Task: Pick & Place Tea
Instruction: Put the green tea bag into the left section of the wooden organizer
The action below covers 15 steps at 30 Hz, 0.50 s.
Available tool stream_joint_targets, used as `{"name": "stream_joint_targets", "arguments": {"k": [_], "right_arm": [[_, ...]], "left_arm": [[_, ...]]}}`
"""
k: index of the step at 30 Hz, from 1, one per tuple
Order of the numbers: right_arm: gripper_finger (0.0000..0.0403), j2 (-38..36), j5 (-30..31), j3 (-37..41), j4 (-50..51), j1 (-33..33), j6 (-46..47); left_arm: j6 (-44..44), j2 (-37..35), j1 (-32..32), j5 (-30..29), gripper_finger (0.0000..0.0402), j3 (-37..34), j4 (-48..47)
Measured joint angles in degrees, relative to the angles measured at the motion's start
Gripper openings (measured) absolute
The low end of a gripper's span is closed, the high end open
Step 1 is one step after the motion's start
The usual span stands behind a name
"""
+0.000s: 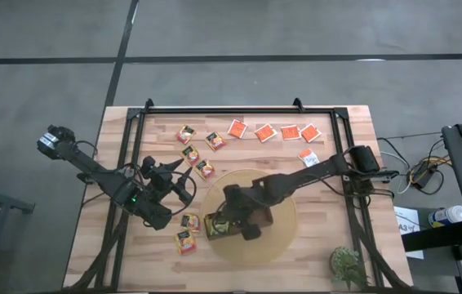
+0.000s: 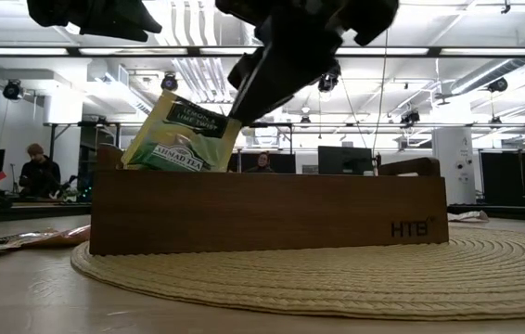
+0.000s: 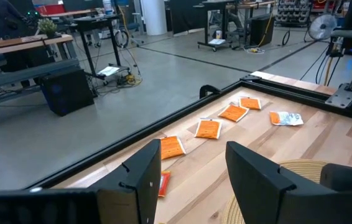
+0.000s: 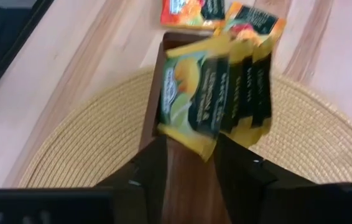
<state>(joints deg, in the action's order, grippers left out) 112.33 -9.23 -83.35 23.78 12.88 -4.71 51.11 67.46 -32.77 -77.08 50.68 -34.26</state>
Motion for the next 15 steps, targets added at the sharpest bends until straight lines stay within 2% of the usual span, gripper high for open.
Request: {"name": "stream_joint_targets", "arguments": {"k": [7,15], "right_arm": [[0.0152,0.0,-0.17,0.0,1.9,-0.04,0.2],[0.013,0.01,-0.17,0.0,1.36,-0.04,0.22]], "left_arm": [[0.0,0.0,0.0,-0.02,0.0174,-0.02,0.0],[0.02,0.0,0.0,-0.04,0.0174,-0.02,0.0]]}}
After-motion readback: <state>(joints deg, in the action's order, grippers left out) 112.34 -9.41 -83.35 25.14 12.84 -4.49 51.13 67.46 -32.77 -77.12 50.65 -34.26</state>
